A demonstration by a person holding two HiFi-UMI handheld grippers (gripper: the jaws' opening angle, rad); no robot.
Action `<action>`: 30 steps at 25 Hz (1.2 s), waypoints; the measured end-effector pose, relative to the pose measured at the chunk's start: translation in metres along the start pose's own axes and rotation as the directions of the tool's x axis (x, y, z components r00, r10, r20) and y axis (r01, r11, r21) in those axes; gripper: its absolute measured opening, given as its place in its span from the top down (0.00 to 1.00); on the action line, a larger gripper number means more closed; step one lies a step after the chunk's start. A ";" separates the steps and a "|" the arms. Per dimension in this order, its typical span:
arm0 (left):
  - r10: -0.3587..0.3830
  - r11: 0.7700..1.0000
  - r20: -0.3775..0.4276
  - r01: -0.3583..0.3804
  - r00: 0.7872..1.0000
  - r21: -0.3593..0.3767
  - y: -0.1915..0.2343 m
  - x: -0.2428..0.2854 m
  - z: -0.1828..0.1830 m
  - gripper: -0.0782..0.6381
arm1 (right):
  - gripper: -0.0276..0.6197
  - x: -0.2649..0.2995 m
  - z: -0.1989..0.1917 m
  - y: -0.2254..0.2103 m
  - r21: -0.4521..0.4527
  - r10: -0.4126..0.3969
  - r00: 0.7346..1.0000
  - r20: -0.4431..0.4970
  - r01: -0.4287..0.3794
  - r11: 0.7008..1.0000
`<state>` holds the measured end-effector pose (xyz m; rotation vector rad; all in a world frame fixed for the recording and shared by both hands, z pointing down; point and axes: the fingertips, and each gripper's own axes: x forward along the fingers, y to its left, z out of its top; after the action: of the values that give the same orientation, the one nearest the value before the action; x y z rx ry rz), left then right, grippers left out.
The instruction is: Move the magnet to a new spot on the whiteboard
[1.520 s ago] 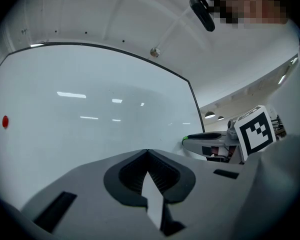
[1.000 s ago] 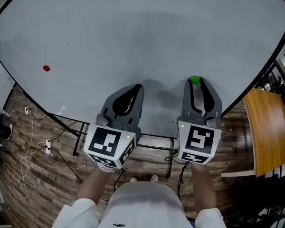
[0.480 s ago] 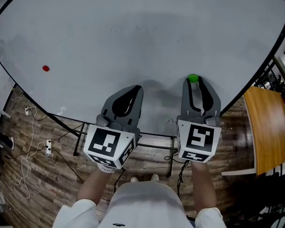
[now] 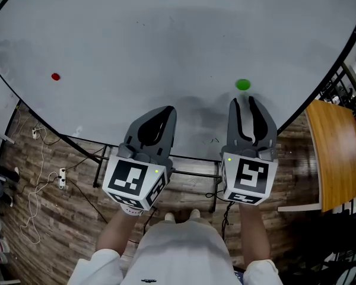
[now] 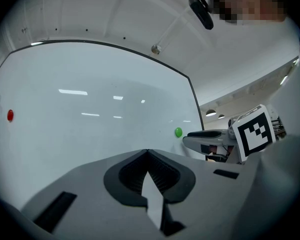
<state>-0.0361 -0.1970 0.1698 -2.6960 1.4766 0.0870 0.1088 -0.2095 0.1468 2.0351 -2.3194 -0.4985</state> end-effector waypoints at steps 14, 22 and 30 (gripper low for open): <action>-0.026 0.999 -0.048 0.024 0.998 -0.035 -0.011 -0.021 -0.040 0.88 | 0.88 -0.044 -0.037 0.002 0.069 0.007 1.000 -0.022 -0.005 0.998; -0.034 0.997 -0.081 0.029 0.996 -0.068 -0.020 -0.035 -0.074 0.88 | 0.94 -0.064 -0.082 0.015 0.119 0.072 0.993 -0.098 -0.061 0.991; -0.014 0.997 -0.111 0.005 0.994 -0.079 -0.019 -0.045 -0.092 0.88 | 0.94 -0.081 -0.111 0.029 0.167 0.134 0.983 -0.122 -0.113 0.979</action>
<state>-0.0422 -0.1568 0.2660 -2.8123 1.5203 -0.0063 0.1173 -0.1526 0.2750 1.9020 -2.4561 -0.1719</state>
